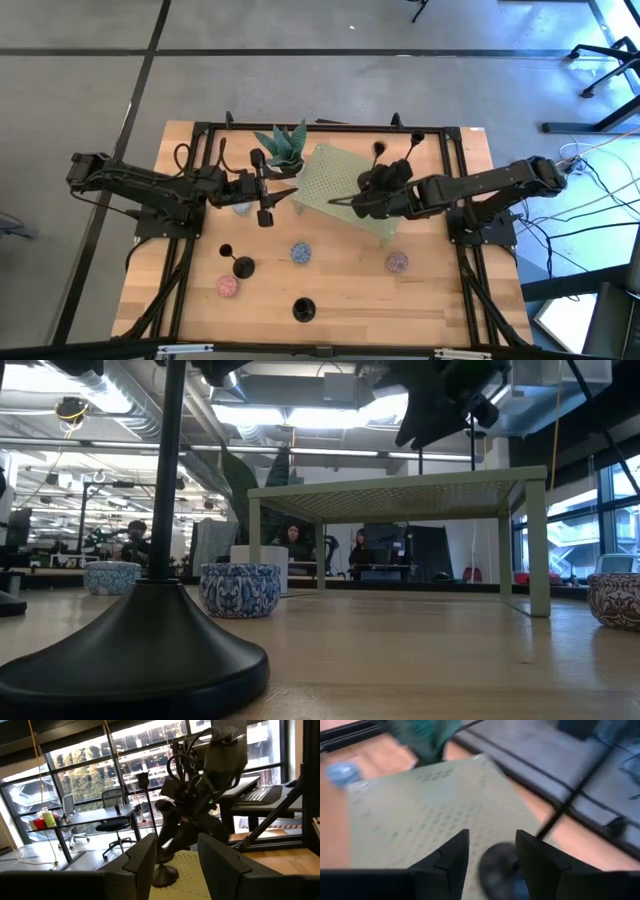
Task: Stock candles and holders on shelf
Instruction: Align the black candle holder with the other black candle holder on the shelf
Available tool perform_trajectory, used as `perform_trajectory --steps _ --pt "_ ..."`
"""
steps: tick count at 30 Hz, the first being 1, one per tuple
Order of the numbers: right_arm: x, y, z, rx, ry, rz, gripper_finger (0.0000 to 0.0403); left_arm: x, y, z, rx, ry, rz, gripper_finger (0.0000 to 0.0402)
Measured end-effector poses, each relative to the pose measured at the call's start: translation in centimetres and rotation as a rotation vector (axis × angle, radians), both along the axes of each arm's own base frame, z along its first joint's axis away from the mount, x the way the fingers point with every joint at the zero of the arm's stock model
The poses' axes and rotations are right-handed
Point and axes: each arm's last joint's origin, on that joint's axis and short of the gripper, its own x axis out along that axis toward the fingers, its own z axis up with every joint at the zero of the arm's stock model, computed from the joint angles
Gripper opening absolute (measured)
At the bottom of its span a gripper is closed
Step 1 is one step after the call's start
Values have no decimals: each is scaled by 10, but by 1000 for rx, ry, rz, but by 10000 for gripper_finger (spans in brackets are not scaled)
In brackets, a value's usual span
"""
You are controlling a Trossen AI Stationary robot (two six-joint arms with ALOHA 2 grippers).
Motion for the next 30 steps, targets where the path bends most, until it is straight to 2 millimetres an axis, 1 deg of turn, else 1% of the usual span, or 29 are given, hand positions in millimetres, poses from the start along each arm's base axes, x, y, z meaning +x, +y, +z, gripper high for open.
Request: perform_trajectory --steps 4,9,12,16,19,22,30 --pt "-1 5 -1 23 16 40 160 0 0 -1 1 10 0 143" --pt "-3 9 -2 18 44 55 175 0 0 -1 1 10 0 143" --pt "-6 10 -3 10 54 33 184 0 0 -1 0 10 0 143" --pt "-10 9 -6 40 66 5 190 0 0 -1 0 11 0 143" --pt "-14 8 -7 23 97 -21 190 0 0 -1 1 11 0 143" --pt "-15 4 -7 -25 71 -80 190 0 0 -1 1 11 0 143" --pt "-8 -6 -4 -22 24 -101 190 0 0 -1 1 11 0 143"
